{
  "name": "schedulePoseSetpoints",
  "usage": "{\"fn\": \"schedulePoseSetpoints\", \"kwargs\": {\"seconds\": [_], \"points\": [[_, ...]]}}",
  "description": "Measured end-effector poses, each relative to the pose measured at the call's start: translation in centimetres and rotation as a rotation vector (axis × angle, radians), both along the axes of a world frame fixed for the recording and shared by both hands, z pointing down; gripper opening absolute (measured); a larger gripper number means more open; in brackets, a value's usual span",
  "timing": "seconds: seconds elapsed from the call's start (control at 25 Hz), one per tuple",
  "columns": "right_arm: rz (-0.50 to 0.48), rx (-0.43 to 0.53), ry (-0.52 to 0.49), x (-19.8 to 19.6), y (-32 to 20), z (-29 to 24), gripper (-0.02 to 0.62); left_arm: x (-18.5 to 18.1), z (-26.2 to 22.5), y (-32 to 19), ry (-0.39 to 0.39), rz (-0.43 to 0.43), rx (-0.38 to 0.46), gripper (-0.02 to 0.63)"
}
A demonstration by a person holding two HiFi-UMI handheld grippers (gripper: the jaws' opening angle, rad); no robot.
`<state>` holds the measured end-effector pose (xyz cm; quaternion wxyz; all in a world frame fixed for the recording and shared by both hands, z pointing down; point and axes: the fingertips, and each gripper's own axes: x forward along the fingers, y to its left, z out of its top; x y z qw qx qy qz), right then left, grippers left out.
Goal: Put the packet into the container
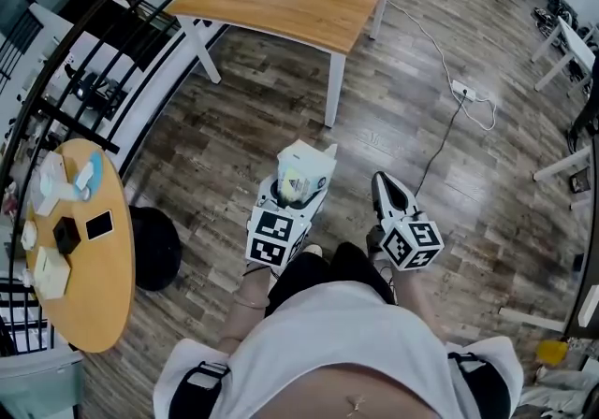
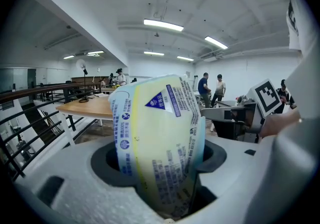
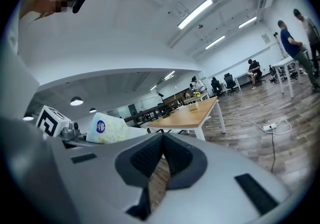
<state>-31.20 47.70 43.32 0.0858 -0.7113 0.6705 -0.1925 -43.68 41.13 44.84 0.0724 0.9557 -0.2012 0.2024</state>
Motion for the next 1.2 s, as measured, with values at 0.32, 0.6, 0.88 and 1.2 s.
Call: {"fn": "schedulePoseSetpoints", "kwargs": {"seconds": [0.32,0.6,0.88,1.2], "points": [[0.036,0.011,0.014,-0.7,-0.2,0.2,0.011,-1.0,0.4,-0.7,0.006,0.018,-0.016,0.311],[0.084,0.020,0.026,-0.5,-0.3,0.6,0.011,-0.5,0.6,-1.2,0.002,0.064,-0.015,0.311],[0.111,0.044,0.065,1.2,-1.9,-0.6,0.011,1.1,0.8,-2.5,0.008,0.078,-0.018,0.311],[0.101,0.036,0.061,5.4,-6.7,-0.7,0.011,5.5,0.8,-6.1,0.011,0.062,-0.019,0.311]]}}
